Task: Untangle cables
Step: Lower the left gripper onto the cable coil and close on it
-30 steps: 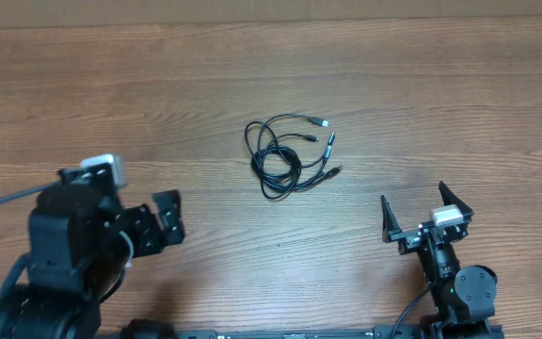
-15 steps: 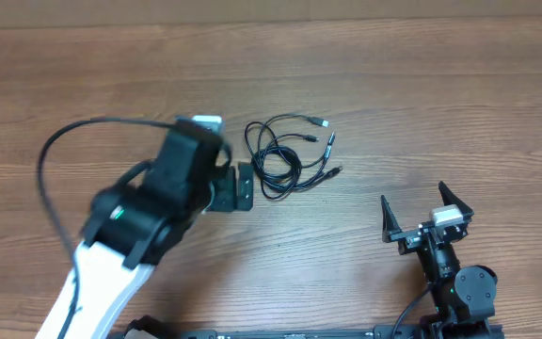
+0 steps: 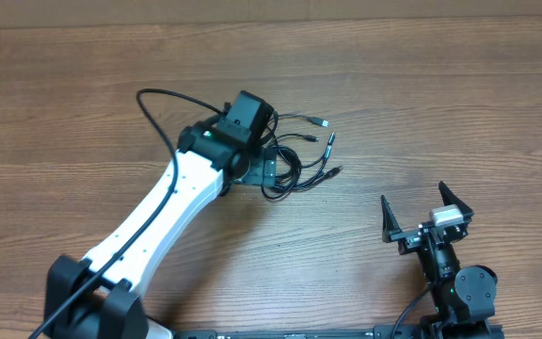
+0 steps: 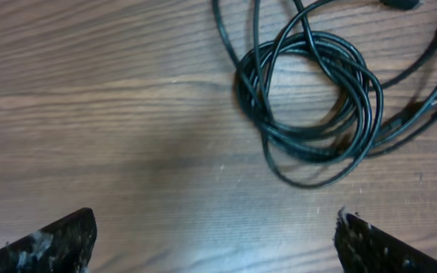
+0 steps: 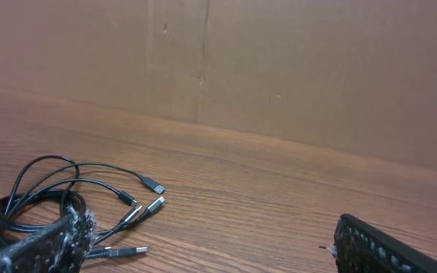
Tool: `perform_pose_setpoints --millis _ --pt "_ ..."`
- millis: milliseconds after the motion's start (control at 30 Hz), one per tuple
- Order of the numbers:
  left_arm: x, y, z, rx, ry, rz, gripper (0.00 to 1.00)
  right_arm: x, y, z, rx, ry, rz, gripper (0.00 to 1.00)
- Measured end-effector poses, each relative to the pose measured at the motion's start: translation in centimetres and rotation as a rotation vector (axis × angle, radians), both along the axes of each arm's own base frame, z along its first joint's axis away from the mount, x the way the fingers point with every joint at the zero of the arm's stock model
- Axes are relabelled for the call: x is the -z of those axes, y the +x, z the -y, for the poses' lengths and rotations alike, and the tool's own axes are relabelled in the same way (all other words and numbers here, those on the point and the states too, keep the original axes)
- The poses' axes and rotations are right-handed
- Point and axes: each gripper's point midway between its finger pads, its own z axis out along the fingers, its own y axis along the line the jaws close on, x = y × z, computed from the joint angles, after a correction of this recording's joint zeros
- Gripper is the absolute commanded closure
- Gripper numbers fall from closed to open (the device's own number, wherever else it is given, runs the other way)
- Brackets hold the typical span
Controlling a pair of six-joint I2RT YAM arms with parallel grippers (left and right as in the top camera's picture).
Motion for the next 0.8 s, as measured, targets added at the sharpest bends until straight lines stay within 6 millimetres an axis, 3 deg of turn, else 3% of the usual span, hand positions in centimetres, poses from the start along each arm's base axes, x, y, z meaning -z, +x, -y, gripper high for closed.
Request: perform_pose_setpoints --millis 200,433,567,667,800 --pt "2.3 1.5 2.1 0.019 -0.063 -0.017 0.05 0.0 0.0 0.0 0.000 0.000 0.000 0.00" --pt "5.4 1.0 3.8 -0.077 -0.152 -0.130 0.07 0.0 0.0 0.0 0.000 0.000 0.001 0.00" --pt "7.3 0.7 3.9 -0.201 -0.168 -0.187 0.15 0.0 0.0 0.0 0.000 0.000 0.000 0.00" --pt "8.2 0.8 4.0 -0.286 -0.182 -0.206 0.26 0.0 0.0 0.0 0.000 0.000 0.001 0.00" --pt "8.7 1.4 4.4 -0.351 -0.209 -0.196 0.30 0.0 0.0 0.0 0.000 0.000 0.000 0.00"
